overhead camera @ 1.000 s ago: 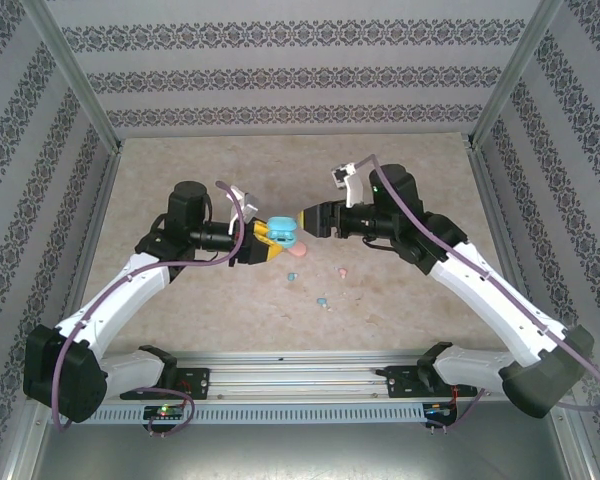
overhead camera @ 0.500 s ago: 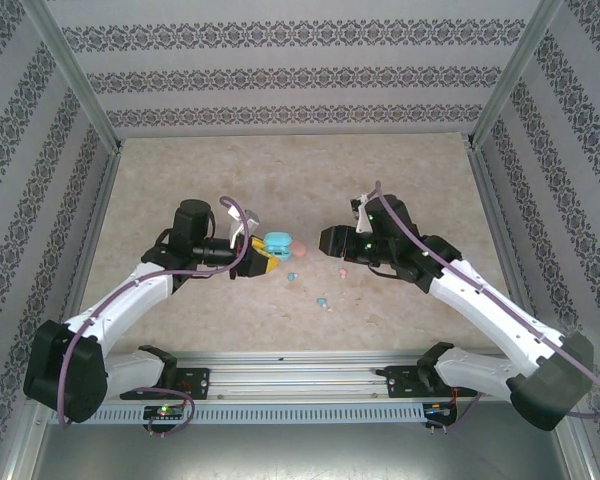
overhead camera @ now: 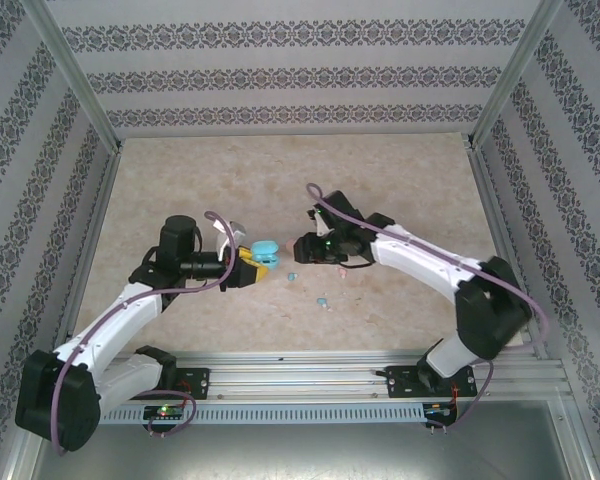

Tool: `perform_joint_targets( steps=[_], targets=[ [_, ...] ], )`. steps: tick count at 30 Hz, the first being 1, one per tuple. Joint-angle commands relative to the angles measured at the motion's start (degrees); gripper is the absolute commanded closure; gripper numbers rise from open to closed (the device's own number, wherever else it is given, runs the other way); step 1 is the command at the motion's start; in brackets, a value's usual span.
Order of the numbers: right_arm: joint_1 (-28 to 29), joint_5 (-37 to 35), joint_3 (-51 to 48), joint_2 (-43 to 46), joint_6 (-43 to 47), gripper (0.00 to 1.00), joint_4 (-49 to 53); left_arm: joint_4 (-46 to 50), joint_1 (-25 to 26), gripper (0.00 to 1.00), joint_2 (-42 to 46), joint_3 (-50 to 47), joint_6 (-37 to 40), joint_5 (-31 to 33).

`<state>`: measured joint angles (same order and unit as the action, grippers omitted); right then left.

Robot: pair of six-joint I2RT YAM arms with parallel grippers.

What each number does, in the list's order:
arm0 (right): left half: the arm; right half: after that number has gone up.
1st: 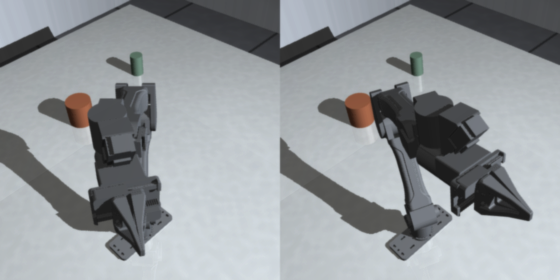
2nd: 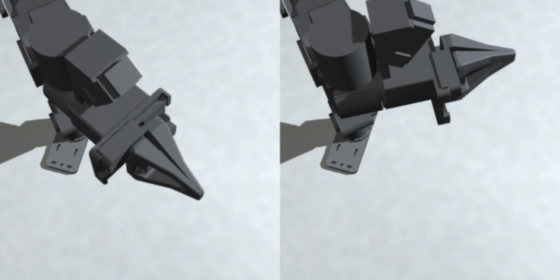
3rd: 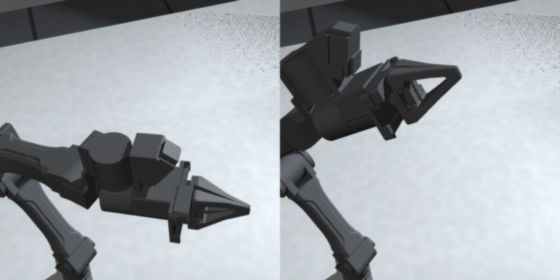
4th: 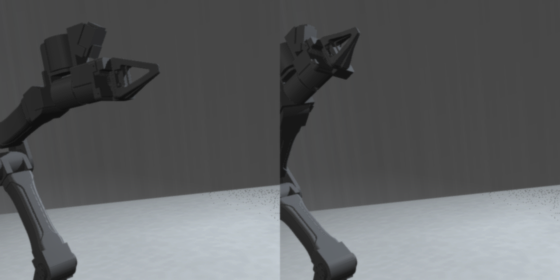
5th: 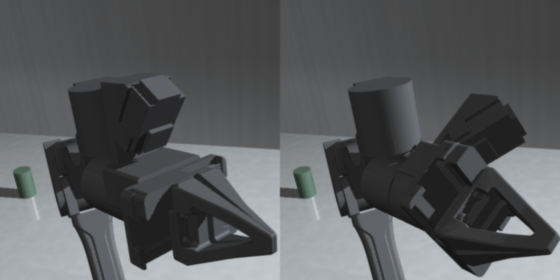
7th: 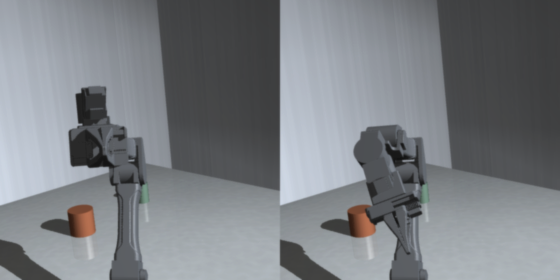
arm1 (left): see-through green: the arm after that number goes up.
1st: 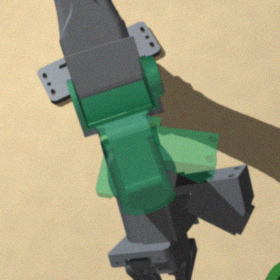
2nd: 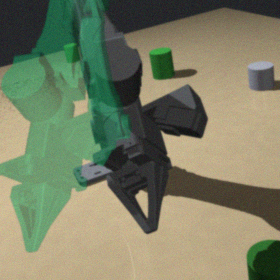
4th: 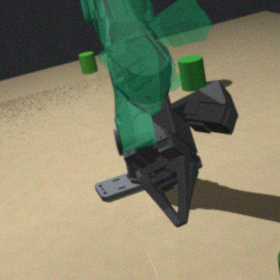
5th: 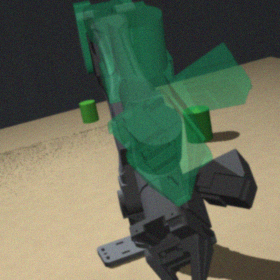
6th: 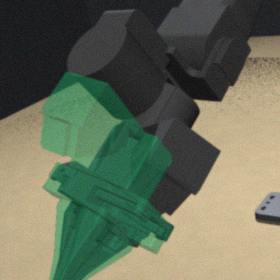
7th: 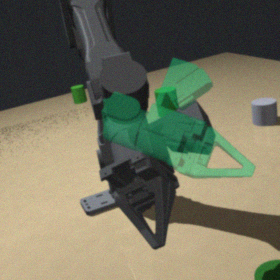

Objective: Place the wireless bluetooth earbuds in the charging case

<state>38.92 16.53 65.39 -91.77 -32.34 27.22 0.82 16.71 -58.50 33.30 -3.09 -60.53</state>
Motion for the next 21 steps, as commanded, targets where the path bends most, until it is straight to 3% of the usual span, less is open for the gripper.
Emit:
perform_joint_targets(
  steps=[1,6,11,21],
  targets=[
    [0.96,2.58,5.72,-6.28,8.82,0.53,3.22,-0.87,-0.95,1.0,2.51,-1.44,-1.03,0.73],
    [2.05,1.98,12.78,-15.11,4.15,0.56,10.11,0.99,-1.28,1.0,5.46,-3.05,-0.89,2.16],
    [5.73,-3.68,11.31,-15.73,-5.04,0.59,8.14,2.63,-1.48,1.0,7.89,-3.94,0.01,3.86],
    [10.24,-8.74,14.51,-20.11,-11.49,0.6,9.45,3.77,-1.59,1.0,8.3,-4.25,1.16,4.19]
  ],
)
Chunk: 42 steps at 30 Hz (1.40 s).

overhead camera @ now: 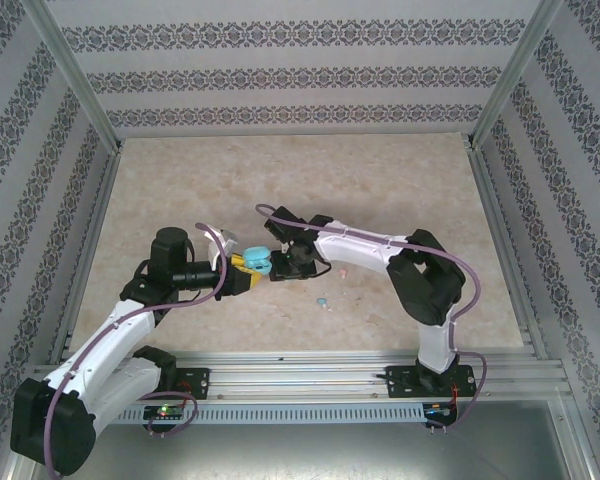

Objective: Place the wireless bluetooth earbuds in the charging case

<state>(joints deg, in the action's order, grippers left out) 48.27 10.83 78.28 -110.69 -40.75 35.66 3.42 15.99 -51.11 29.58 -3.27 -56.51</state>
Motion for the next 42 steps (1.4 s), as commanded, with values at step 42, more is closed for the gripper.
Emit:
perform_joint_targets(
  steps=[42],
  targets=[
    [-0.87,-8.46,-7.18,4.25,-2.84,0.54,1.05,-1.1,-0.84,1.0,1.04,-1.99,0.63,-0.27]
  ],
)
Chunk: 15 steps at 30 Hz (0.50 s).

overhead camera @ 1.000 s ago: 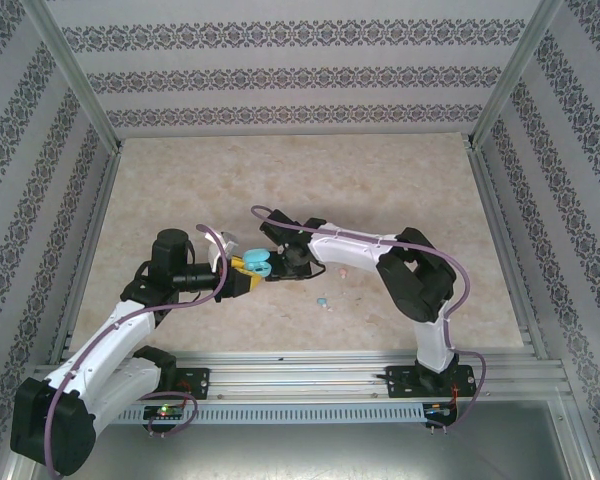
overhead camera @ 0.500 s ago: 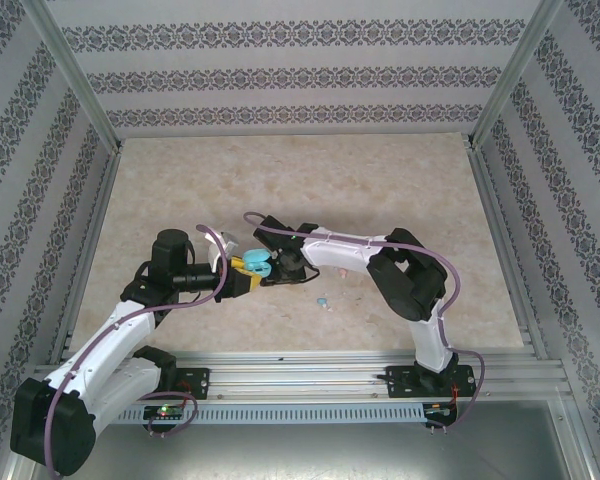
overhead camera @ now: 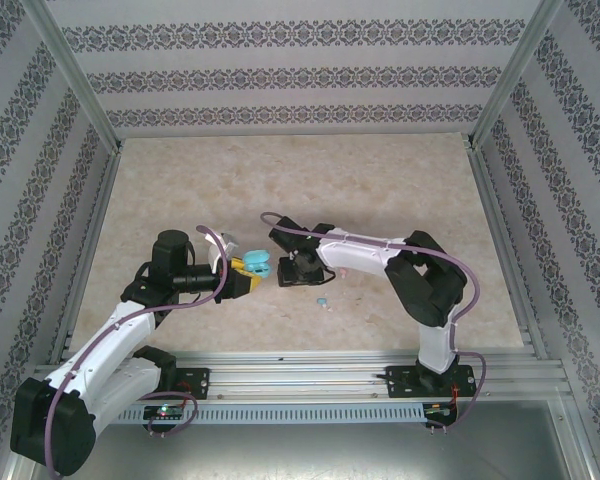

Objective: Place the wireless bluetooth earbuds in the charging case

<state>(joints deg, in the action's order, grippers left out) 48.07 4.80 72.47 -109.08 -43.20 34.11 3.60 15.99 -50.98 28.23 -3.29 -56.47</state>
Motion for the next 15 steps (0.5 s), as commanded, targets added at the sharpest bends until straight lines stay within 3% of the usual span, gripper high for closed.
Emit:
perform_joint_targets(
  steps=[1,15],
  targets=[
    [-1.08,-2.59,-1.88,3.17,-0.39,0.54,2.86,-1.25,-0.83,0.99,0.95,-0.66,0.65,-0.31],
    [-3.88,-2.48,-4.51,7.39,-0.91,0.54,2.73,-1.23,-0.87,0.99,0.97,-0.73,0.65,-0.84]
  ],
)
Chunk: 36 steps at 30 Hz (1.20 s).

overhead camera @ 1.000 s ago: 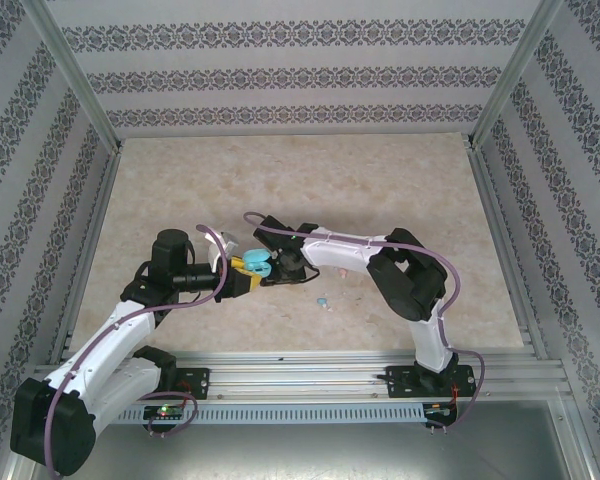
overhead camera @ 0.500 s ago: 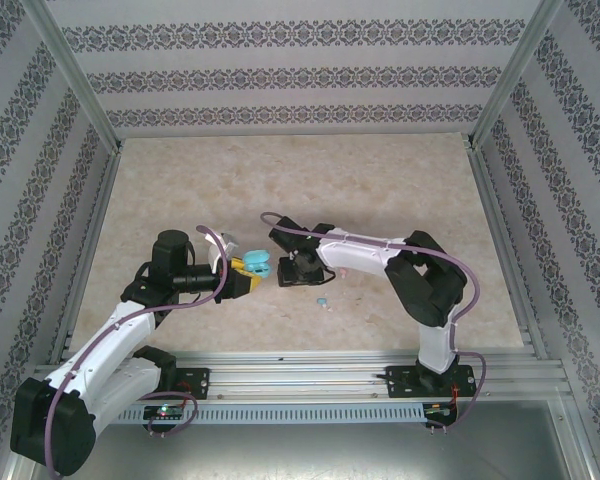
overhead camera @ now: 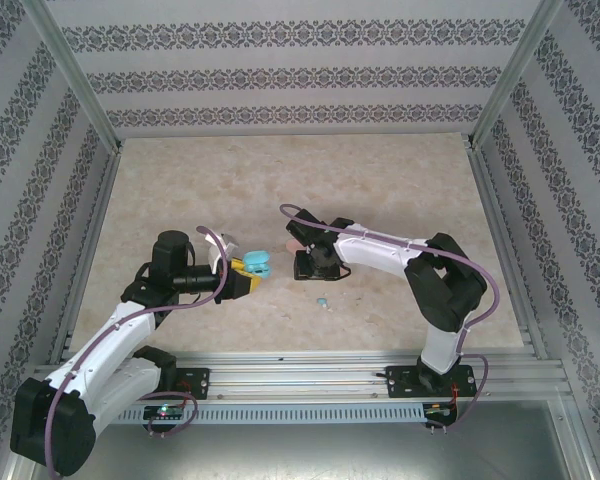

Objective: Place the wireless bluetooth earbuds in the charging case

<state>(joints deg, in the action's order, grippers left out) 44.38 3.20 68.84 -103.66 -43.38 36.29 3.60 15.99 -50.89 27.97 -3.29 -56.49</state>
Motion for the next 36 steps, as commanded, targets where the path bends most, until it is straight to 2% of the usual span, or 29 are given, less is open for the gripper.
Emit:
perform_joint_targets(
  steps=[1,5,8,13,16,25,36],
  targets=[
    [-0.31,-0.71,-0.98,1.78,-0.63,0.54,0.15,-1.25,-0.86,0.99,0.9,-0.51,0.65,-0.87],
    [-0.63,1.25,0.36,0.46,5.03,0.53,-0.59,-1.27,-0.82,1.0,1.03,-0.47,0.65,-1.06],
    [-0.57,1.49,4.47,-1.08,14.85,0.52,3.03,-1.21,-0.87,1.0,1.15,-0.61,0.64,-1.06],
    [-0.34,-3.97,10.22,-3.12,29.45,0.55,12.5,-1.79,-0.87,1.0,1.15,-0.76,0.31,-1.34],
    [-0.15,-6.39,11.21,-3.55,34.37,0.56,15.46,-2.03,-0.8,1.0,1.13,-0.72,0.19,-1.43],
    [4.42,-12.04,14.55,-7.28,45.11,0.56,18.29,-2.11,-0.87,1.0,1.15,-0.83,0.05,-1.59],
    [5.72,-14.52,18.02,-12.8,49.68,0.57,20.44,-1.57,-0.83,1.0,1.45,-1.03,0.04,-1.35]
  ],
)
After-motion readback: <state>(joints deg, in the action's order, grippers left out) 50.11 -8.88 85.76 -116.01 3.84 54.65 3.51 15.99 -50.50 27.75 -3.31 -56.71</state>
